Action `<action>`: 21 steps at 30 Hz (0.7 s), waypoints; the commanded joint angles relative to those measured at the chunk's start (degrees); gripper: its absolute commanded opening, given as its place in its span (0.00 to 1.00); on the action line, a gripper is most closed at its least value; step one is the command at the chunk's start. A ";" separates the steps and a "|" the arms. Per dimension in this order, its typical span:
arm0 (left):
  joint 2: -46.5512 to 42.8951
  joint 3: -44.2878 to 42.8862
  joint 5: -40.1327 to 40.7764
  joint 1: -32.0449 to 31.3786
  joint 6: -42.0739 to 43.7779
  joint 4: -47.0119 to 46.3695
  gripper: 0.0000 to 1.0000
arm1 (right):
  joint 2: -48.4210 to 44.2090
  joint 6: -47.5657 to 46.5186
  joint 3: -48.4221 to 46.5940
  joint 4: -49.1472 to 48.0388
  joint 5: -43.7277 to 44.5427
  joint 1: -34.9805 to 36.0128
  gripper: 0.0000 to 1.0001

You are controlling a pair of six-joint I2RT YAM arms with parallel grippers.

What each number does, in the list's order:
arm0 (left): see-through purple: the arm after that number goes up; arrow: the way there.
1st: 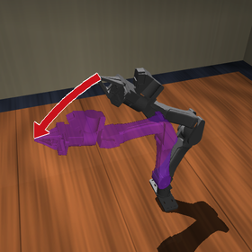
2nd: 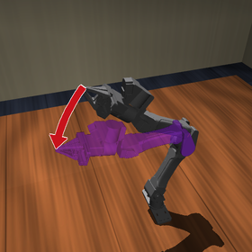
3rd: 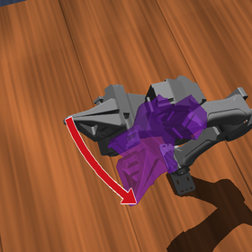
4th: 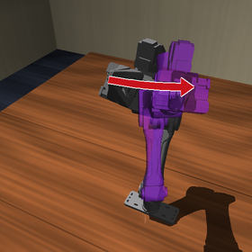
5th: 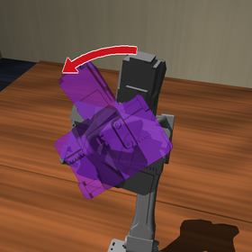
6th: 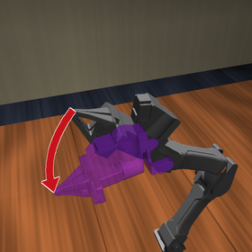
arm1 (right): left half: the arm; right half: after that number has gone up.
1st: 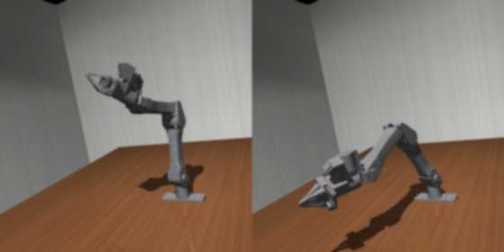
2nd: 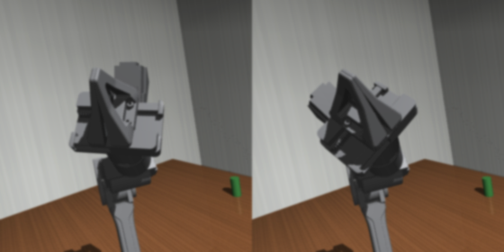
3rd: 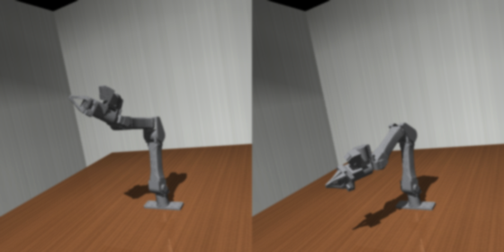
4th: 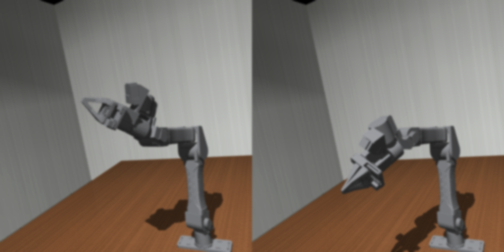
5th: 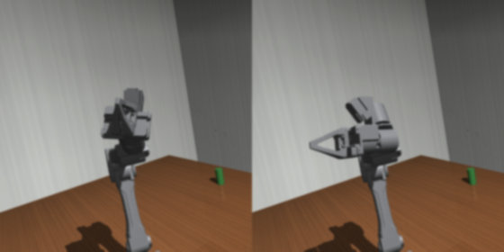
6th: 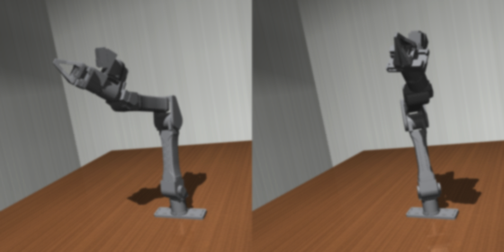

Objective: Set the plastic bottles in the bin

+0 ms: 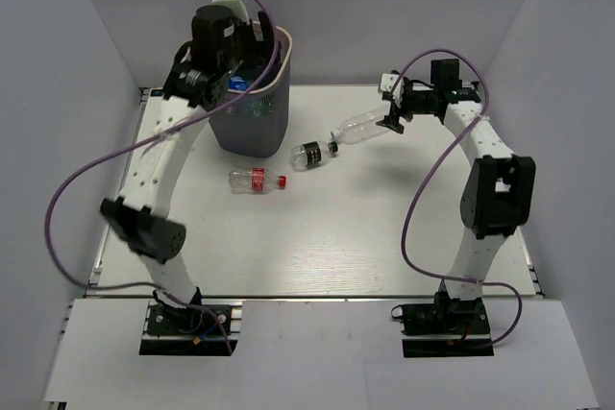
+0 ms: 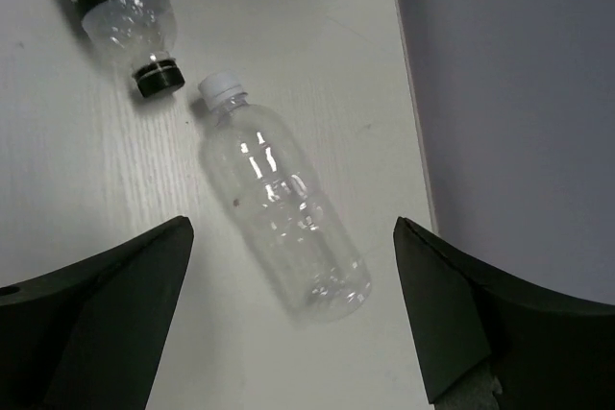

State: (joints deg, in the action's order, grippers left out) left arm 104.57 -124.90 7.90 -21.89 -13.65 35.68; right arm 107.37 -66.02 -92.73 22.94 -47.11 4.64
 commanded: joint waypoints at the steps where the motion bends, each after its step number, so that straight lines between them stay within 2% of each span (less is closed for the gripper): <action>1: -16.21 10.43 -13.16 -0.70 -0.94 -0.52 1.00 | 7.64 -25.18 -9.54 10.25 -4.57 0.28 0.90; 2: -19.29 17.86 -13.87 -0.70 -0.94 0.08 1.00 | 10.72 -28.00 -11.49 13.42 -4.13 0.63 0.90; 3: -22.37 21.59 -13.88 -0.70 -0.94 0.96 1.00 | 12.06 -29.59 -13.16 15.19 -2.82 0.72 0.90; 4: -28.14 28.76 -15.27 -0.70 -1.72 2.54 1.00 | 14.77 -33.78 -17.53 18.86 -1.94 0.98 0.90; 7: -36.43 39.17 -17.47 -0.70 -4.10 4.57 1.00 | 19.18 -38.98 -21.95 23.10 -0.27 0.98 0.90; 8: -41.16 45.21 -17.48 -0.70 -4.89 5.96 1.00 | 21.02 -41.97 -22.40 24.68 1.48 1.59 0.90; 11: -47.43 55.51 -17.48 -0.70 -8.66 6.51 1.00 | 22.61 -48.39 -23.55 28.29 4.73 2.38 0.90; 15: -52.89 62.93 -17.48 -0.70 -12.27 7.12 1.00 | 25.78 -48.33 -23.73 25.86 7.90 3.53 0.90; 21: -51.49 68.20 -18.88 -0.70 -12.81 5.99 1.00 | 29.55 -43.14 -22.14 17.50 15.36 6.07 0.90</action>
State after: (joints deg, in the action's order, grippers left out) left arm 53.21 -58.35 -8.84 -22.72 -25.04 43.46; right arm 134.67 -109.58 -113.91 44.42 -36.95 9.52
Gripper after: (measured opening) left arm 0.997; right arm 0.905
